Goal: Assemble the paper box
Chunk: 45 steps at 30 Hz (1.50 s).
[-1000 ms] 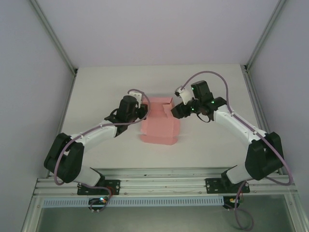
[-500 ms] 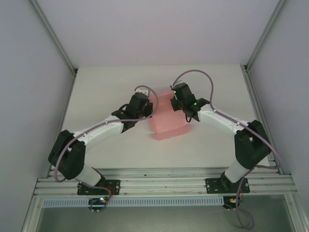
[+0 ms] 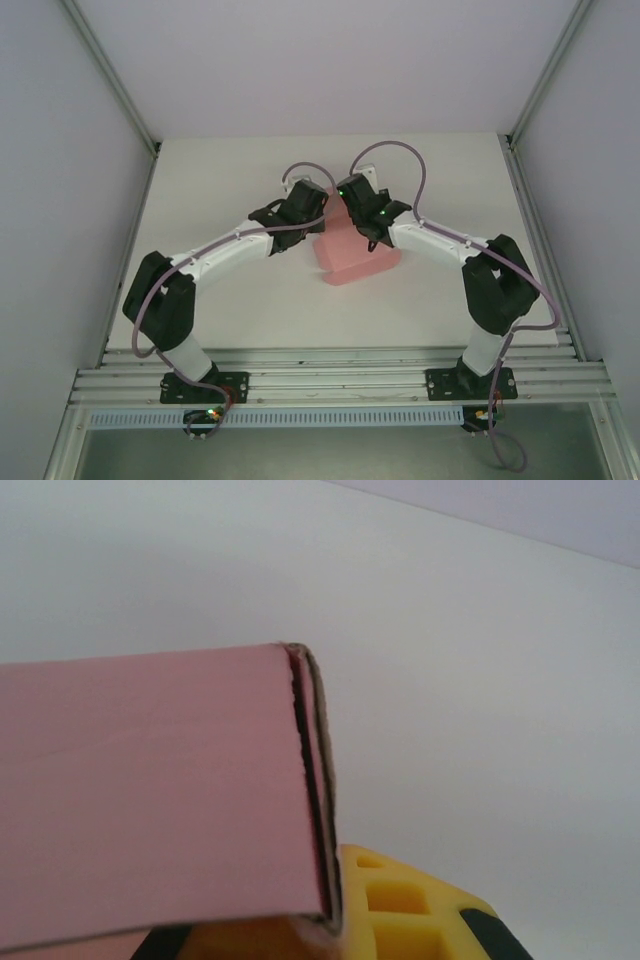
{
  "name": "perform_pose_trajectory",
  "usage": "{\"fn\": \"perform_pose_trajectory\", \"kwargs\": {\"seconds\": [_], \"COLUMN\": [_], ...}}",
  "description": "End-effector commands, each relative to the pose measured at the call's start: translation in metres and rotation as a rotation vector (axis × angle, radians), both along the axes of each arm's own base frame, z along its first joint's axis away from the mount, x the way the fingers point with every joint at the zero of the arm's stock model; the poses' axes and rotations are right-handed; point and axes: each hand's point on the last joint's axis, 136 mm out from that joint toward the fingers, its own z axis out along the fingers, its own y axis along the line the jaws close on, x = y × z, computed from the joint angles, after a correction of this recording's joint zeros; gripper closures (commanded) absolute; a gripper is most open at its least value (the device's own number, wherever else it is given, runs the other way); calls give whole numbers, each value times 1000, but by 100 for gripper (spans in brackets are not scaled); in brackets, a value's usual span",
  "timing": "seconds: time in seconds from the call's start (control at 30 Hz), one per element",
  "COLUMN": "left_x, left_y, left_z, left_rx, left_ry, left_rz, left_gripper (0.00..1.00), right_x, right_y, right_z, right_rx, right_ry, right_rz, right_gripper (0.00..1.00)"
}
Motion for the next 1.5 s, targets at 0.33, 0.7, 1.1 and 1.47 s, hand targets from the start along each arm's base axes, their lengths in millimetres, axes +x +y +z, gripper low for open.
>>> {"fn": "perform_pose_trajectory", "kwargs": {"seconds": [0.33, 0.7, 1.1, 1.47], "left_x": [8, 10, -41, -27], "left_y": [29, 6, 28, -2], "left_z": [-8, 18, 19, -20], "left_rx": [120, 138, 665, 1196], "left_ry": [-8, -102, 15, 286], "left_rz": [-29, -243, -1155, -1573], "left_gripper": [100, 100, 100, 100], "right_x": [-13, -78, -126, -150], "right_y": [-17, 48, -116, -142], "right_z": [7, 70, 36, 3], "right_rx": [209, 520, 650, 574], "right_ry": [-63, -85, 37, 130], "right_rz": [162, 618, -72, -155], "right_gripper": [69, 0, 0, 0]}}
